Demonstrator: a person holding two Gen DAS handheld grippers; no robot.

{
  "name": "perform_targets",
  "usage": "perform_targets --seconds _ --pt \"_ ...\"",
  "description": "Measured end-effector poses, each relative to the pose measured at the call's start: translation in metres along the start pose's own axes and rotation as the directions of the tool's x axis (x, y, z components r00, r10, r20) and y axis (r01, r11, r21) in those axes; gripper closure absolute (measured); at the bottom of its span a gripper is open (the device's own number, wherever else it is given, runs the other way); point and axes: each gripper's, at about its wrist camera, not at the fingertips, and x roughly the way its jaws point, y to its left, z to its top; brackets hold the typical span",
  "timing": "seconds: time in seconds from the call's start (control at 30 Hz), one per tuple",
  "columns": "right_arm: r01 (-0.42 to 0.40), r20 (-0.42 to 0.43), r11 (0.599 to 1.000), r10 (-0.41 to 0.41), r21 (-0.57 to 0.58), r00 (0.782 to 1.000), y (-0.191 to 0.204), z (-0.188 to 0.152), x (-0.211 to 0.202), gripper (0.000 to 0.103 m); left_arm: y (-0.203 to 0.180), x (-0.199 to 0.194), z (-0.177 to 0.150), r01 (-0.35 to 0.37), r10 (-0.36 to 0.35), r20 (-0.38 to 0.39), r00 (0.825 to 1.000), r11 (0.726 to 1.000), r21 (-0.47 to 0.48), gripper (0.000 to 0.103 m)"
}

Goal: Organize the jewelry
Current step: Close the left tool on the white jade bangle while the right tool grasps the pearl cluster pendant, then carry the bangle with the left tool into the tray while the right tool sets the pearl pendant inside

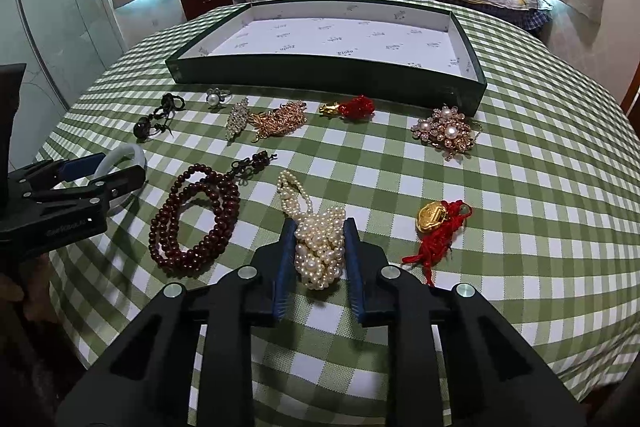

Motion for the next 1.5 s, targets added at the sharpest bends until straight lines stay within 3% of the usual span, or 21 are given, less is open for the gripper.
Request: perform_targets --seconds 0.53,0.87,1.2,1.5 --pt "-0.03 0.117 0.998 0.025 0.046 0.993 -0.012 0.027 -0.031 0.081 -0.009 -0.029 0.029 0.016 -0.018 0.092 0.996 1.0 0.015 0.035" --pt "-0.028 0.239 0.997 0.01 0.073 0.971 -0.034 0.091 -0.038 0.081 -0.028 -0.024 0.086 0.062 -0.07 0.164 0.984 0.997 0.048 0.035" --pt "-0.006 0.266 0.994 -0.023 0.107 0.964 -0.073 0.182 0.023 0.081 -0.044 0.034 0.173 0.062 -0.07 0.2 0.977 0.997 0.045 0.035" --pt "0.014 0.126 0.985 -0.036 0.171 0.991 -0.11 0.218 0.102 0.081 -0.06 0.117 0.227 0.059 -0.061 0.065 0.996 0.998 0.028 0.035"
